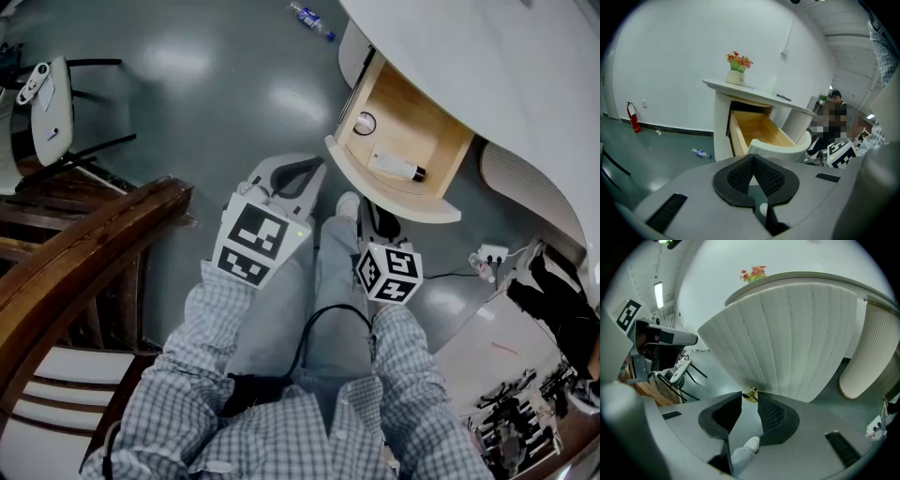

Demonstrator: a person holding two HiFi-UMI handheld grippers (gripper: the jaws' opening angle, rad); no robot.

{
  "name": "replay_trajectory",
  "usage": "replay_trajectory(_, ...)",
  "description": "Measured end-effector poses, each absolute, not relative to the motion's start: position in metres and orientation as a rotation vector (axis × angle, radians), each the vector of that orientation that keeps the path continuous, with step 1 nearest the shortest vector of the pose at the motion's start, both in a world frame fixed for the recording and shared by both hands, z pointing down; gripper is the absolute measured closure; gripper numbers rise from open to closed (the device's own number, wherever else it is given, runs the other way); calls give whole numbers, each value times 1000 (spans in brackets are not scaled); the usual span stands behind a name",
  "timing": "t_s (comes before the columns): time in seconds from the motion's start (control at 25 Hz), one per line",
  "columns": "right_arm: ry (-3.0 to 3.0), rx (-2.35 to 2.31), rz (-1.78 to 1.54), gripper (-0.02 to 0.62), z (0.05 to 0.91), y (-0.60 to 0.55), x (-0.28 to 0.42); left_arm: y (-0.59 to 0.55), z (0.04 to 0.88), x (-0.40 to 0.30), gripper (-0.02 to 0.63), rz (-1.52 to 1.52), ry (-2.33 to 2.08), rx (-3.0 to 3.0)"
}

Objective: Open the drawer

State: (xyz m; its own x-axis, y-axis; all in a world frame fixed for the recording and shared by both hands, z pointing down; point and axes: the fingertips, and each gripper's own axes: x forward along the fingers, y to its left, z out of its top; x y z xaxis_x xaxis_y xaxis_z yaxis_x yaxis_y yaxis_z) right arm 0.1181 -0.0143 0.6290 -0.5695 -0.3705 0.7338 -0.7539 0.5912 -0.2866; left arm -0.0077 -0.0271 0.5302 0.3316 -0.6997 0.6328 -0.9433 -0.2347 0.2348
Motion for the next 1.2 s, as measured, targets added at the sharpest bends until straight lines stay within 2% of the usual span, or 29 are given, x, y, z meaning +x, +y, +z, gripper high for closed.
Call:
replay_trajectory(0.24,-2204,879,765,505,610,-10,122,-22,516,-2,603,546,-1419,2024)
replay_trajectory(0.4,-2220,869,716,560,587,-11,126,-24,503,6,603,537,-1401,2024)
replay_trajectory(0.52,-2236,835,698,575,570,-5,128,-25,488,13,603,522,-1376,2037)
replay_trajectory(1.2,-2439,881,642,584,426,-40,122,-34,380,12,603,462,-1429,2099)
